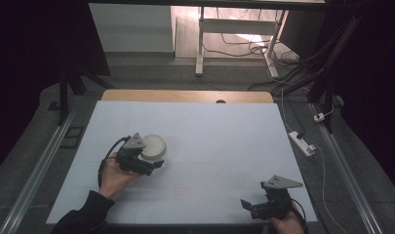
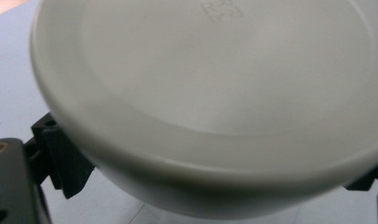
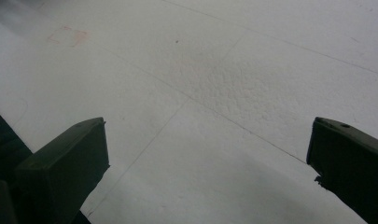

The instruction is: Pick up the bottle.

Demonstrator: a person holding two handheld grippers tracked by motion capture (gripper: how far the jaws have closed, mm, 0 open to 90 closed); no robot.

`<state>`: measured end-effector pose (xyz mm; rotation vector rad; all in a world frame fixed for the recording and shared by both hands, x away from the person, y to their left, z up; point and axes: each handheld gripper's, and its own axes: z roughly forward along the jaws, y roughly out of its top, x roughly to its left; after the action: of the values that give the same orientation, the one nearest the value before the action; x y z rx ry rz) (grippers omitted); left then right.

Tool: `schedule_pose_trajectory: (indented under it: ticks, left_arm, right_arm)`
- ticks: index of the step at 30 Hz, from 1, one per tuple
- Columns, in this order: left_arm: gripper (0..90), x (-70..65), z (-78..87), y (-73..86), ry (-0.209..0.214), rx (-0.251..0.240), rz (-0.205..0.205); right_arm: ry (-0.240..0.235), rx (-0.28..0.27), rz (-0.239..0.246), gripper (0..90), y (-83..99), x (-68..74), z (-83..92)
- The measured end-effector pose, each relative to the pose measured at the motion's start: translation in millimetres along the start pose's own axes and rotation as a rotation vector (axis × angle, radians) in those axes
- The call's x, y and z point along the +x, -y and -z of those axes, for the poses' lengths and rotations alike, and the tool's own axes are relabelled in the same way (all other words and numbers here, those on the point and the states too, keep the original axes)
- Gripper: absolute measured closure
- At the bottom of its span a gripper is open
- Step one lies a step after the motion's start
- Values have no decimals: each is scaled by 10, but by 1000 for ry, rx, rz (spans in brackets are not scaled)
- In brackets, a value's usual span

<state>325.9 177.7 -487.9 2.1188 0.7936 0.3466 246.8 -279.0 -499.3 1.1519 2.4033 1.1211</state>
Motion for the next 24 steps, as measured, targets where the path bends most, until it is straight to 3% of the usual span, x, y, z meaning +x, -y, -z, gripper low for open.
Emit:
schedule_pose_trajectory:
  ticks: [24]
  left_arm:
    - [74,-162,1,-363,49,1,-76]
  right_arm:
    - [0,-4,4,0,0,0,5]
